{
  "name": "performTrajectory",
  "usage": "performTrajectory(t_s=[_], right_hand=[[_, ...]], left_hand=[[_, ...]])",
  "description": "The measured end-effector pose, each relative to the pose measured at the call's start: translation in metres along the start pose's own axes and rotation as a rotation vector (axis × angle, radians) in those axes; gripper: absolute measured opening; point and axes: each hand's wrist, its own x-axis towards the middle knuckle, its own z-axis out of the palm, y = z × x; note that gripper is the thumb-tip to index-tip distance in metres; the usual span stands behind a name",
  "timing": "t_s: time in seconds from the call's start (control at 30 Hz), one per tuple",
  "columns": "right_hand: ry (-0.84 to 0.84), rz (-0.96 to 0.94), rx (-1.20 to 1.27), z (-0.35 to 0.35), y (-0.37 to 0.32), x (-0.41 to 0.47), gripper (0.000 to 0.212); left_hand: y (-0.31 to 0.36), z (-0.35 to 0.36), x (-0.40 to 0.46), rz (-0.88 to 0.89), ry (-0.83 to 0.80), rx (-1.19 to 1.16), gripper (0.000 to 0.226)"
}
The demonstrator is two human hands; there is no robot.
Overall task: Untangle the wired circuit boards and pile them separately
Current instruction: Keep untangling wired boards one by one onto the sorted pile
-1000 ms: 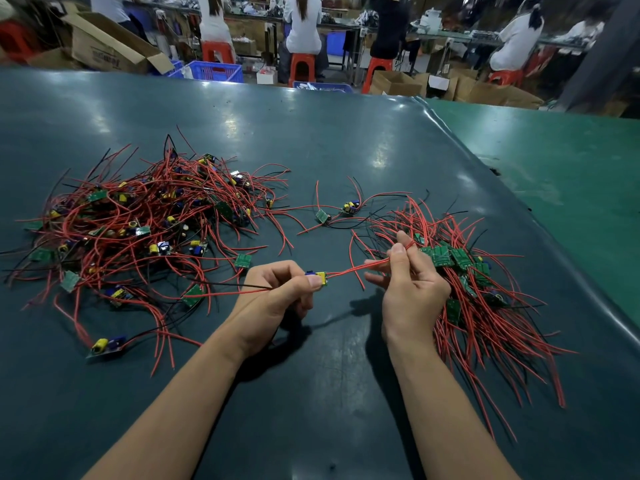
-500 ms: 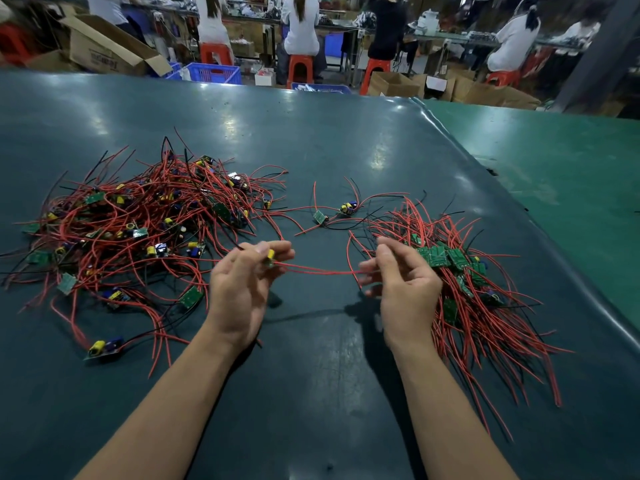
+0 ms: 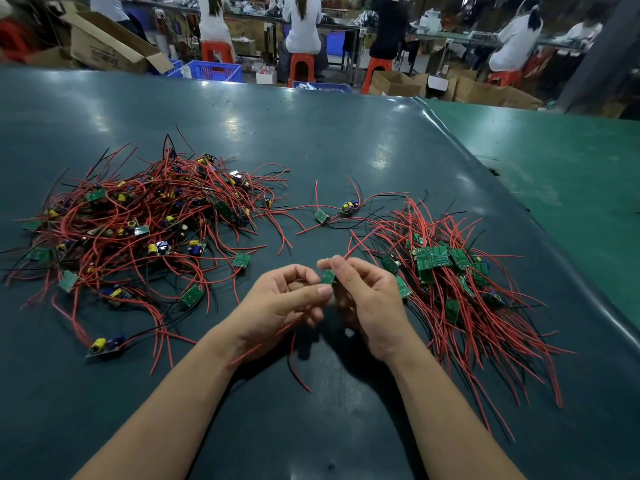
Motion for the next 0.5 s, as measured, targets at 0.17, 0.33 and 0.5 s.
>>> performTrajectory(t_s=[0.17, 0.33, 0.5], right_hand=[[-0.035, -0.037, 0.061, 0.0000, -0.0007, -0.0008, 0.023], [-0.059, -0.008, -0.005, -0.0010, -0.0029, -0.0011, 0.019], [0.051, -0.028, -0.069, 0.0004, -0.0002, 0.0017, 0.025]], left_hand=[[0.0000, 0.0011, -0.0003, -0.026, 0.003, 0.011, 0.024], [-0.0045, 0.0049, -0.0001, 0.095, 0.103, 0.148, 0.024], [-0.0077, 0.0068, 0.0010, 0.120, 0.159, 0.168, 0.018]])
